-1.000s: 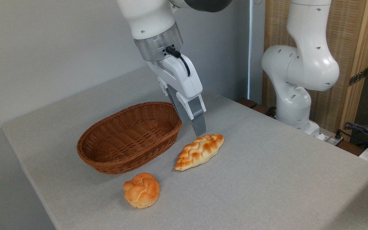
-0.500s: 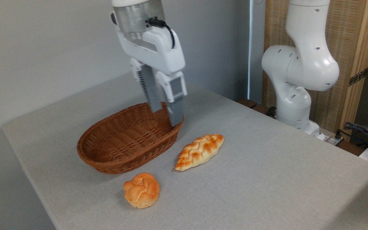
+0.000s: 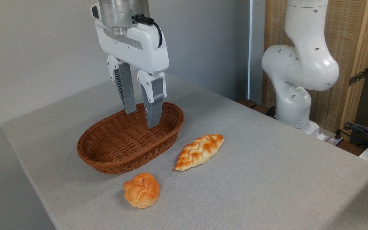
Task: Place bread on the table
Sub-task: 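Open the gripper and raise it back above the empty basket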
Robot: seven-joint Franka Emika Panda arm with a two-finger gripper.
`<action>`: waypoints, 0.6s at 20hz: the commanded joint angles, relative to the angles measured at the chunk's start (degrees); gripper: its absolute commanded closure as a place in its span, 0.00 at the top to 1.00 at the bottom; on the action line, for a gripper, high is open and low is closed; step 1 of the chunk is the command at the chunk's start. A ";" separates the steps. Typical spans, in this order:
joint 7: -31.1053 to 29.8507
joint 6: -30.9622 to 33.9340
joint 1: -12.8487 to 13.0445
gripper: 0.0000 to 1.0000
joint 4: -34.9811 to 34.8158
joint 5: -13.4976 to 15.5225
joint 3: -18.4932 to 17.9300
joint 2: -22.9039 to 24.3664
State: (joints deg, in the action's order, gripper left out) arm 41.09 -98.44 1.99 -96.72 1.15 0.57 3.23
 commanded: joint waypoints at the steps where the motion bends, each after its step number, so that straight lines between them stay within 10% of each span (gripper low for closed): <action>1: -1.01 3.50 0.12 1.00 3.99 3.06 -0.49 -2.17; 12: -1.01 7.47 0.12 1.00 4.26 2.72 -0.66 -2.35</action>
State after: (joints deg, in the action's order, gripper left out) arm 41.07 -92.75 1.84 -93.88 3.16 0.30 1.43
